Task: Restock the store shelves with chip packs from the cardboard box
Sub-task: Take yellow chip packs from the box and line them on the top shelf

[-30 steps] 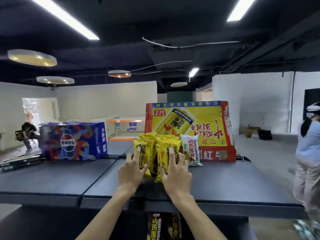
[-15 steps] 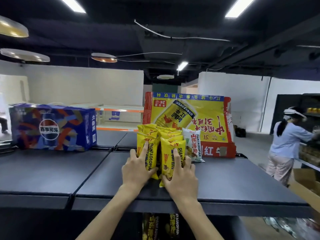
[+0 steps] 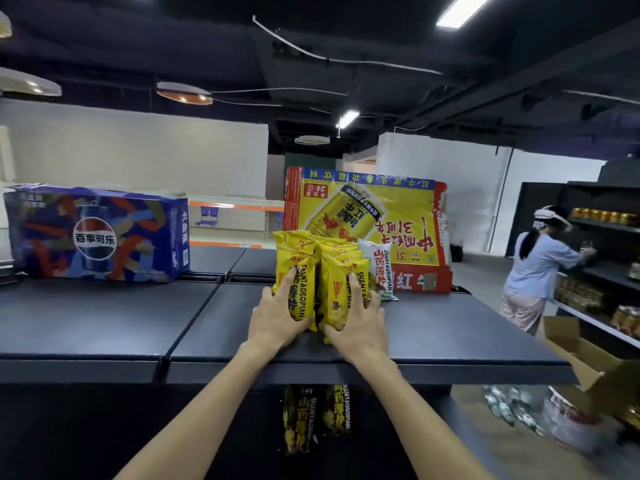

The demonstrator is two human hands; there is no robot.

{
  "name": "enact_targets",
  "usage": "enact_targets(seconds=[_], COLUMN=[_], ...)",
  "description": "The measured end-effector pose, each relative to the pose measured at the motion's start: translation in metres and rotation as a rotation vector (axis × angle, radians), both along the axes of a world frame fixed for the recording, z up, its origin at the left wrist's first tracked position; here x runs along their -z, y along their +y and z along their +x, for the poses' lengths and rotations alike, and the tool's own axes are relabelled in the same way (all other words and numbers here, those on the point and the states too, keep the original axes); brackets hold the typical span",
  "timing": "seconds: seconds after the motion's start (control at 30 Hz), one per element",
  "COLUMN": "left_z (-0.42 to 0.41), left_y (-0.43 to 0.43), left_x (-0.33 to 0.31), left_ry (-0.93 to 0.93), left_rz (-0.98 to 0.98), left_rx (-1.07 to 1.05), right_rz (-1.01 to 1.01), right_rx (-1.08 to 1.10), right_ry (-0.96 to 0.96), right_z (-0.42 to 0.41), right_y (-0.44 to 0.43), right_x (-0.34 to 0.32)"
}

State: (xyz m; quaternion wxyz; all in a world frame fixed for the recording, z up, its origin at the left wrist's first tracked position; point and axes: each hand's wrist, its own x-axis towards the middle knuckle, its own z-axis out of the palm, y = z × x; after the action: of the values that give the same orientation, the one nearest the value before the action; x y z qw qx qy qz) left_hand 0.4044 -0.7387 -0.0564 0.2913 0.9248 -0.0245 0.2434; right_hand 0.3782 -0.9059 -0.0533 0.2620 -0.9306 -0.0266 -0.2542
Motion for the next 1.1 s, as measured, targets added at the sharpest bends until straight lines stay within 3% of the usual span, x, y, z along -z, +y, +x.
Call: enact_targets(seconds=[0.07,0.17,0.33,0.53,0.73,0.87,1.1], left_z=[0.0,-0.001,-0.001,0.0,-0.008,-0.019,-0.044], left_y=[-0.003,-0.011,-0.014,-0.012,-0.013,-0.009,-0.013], left_x=[-0.002,-0.003,0.0,0.003,0.0,0.003,-0.015], left_ry=[0.003,-0.01,-0.056,-0.081,-0.05,-0.047,-0.068], left_rz=[0.04,0.164,0.328,0.334,0.275,0.201,0.323], left_rx=[-0.033,-0.114,-0.217,-0.246,-0.208,-0.122,-0.129], right_rz=[0.087,0.044,0.026,-0.086,-0.103,-0.105,-0.174], right_rx=[-0.055,0.013,0.061,0.199,0.176,0.138,0.093], right_ry=[-0.062,-0.162,-0.146,-0.07,-0.008,-0.056,-0.135], right_z=[-0.005,-0.015,-0.016,-0.01,-0.01,-0.019,-0.037], right_y=[-0.004,-0.008,-0.002,0.01,0.007,0.001,-0.01], right_x=[0.001,0.012,0.02,0.013,0.007,0.011,0.008])
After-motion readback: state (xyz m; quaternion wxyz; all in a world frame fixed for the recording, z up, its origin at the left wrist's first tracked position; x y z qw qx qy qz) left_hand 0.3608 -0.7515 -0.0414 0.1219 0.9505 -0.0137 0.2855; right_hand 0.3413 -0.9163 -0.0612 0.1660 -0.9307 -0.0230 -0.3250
